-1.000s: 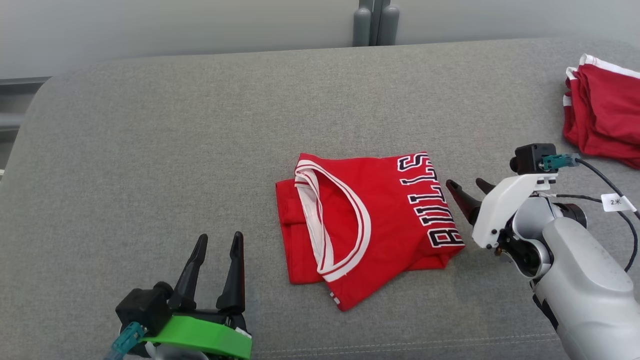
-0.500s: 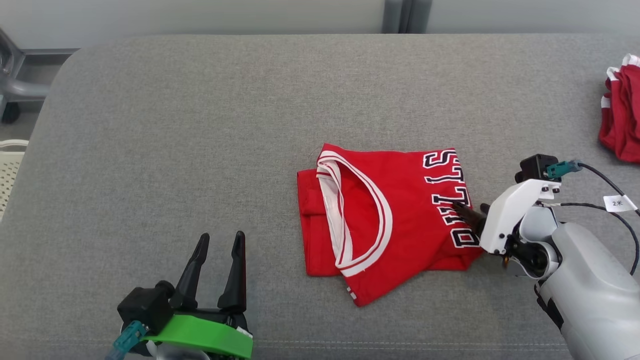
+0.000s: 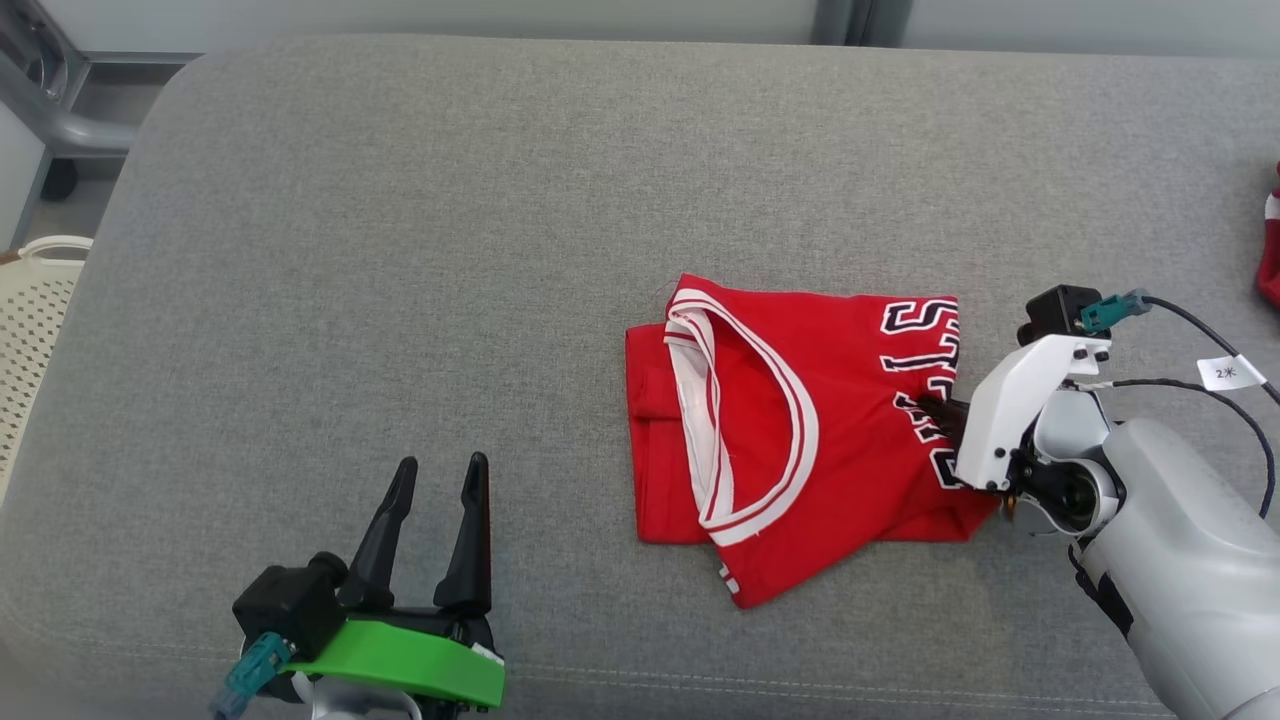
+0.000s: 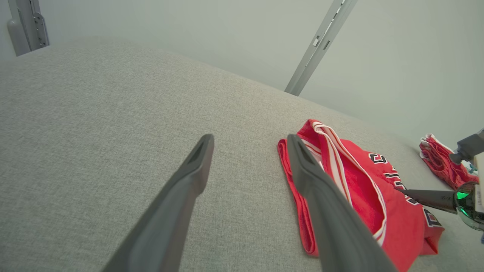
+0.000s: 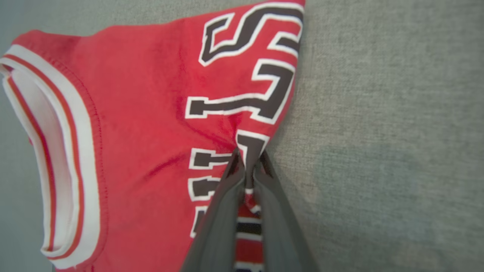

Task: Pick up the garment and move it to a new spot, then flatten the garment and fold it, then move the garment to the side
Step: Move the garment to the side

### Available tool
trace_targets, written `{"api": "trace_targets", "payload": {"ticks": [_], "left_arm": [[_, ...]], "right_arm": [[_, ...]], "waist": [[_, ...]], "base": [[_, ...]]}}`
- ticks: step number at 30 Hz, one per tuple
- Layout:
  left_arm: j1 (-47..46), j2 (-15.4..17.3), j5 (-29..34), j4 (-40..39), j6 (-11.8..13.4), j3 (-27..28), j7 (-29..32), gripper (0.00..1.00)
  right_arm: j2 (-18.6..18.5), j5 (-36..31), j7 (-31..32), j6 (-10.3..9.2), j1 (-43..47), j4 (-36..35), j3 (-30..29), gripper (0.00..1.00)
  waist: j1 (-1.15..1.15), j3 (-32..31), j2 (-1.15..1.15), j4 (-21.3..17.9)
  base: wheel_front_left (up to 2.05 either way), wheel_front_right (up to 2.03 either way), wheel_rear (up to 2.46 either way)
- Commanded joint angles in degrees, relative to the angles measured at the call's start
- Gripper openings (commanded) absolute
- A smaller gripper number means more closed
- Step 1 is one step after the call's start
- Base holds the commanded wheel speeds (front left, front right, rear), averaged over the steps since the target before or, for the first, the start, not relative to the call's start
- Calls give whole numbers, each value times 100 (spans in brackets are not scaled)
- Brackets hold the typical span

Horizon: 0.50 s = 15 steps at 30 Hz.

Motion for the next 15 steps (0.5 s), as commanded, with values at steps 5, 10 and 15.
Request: {"api": "trace_targets", "payload": {"ticks": [5,10,15], "left_arm": [[-33,12,-30,-6,26,53,-56,100],[11,-1,-38,-28,34,54,-57,100],[37,10,-50,-30,25,63,-71,100]], "right_arm": [[-208,145,-158,-5,-144,-227,110,0],[-426,128,-241,-5,-272,-478,124,0],[-681,-8,-135,-5,-440,-710,48,0]], "waist": [[0,-53,0,-96],[0,-122,0,-293],[0,-178,0,-547]], "base": [[0,0,0],[0,0,0],[0,0,0]]}}
